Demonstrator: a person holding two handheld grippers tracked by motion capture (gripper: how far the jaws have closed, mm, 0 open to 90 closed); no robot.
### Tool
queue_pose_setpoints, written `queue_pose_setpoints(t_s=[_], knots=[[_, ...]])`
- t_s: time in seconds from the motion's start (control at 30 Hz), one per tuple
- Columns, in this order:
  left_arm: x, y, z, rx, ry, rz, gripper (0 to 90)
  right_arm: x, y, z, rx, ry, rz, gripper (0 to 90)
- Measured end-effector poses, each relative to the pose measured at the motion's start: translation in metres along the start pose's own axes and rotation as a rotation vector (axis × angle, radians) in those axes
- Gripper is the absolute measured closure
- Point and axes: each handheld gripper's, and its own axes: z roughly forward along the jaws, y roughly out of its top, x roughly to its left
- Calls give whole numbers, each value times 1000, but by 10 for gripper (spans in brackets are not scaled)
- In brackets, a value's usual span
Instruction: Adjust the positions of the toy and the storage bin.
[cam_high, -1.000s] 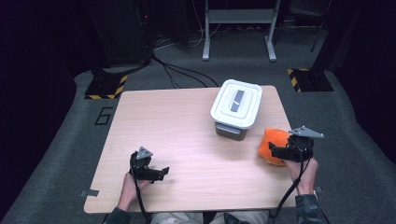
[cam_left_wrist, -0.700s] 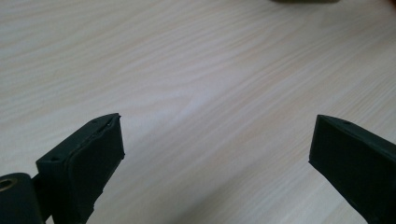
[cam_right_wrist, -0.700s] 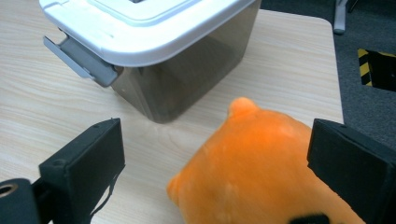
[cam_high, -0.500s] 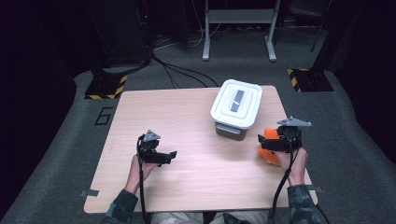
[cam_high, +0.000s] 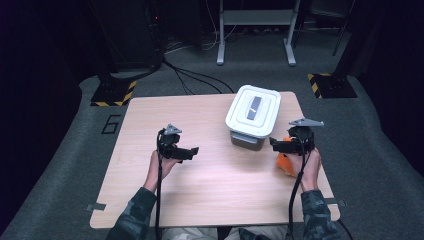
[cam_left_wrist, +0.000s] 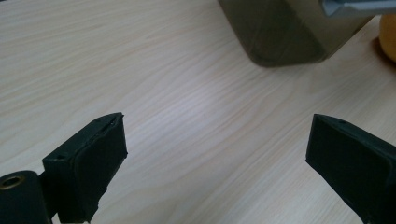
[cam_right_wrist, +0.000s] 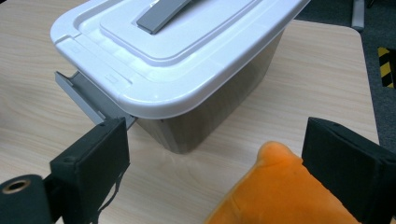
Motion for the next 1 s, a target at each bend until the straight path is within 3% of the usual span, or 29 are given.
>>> queue_pose_setpoints(t_s=[0.23, 0.57, 1.0], knots=[[-6, 24, 8, -14, 0, 22, 55, 1, 9, 8, 3, 5, 7, 76], [-14, 54, 25, -21, -17, 24, 56, -2, 20, 19, 17, 10, 42, 93], [-23, 91, 45, -8, 3, 44, 55, -5, 31, 35, 41, 3, 62, 96]])
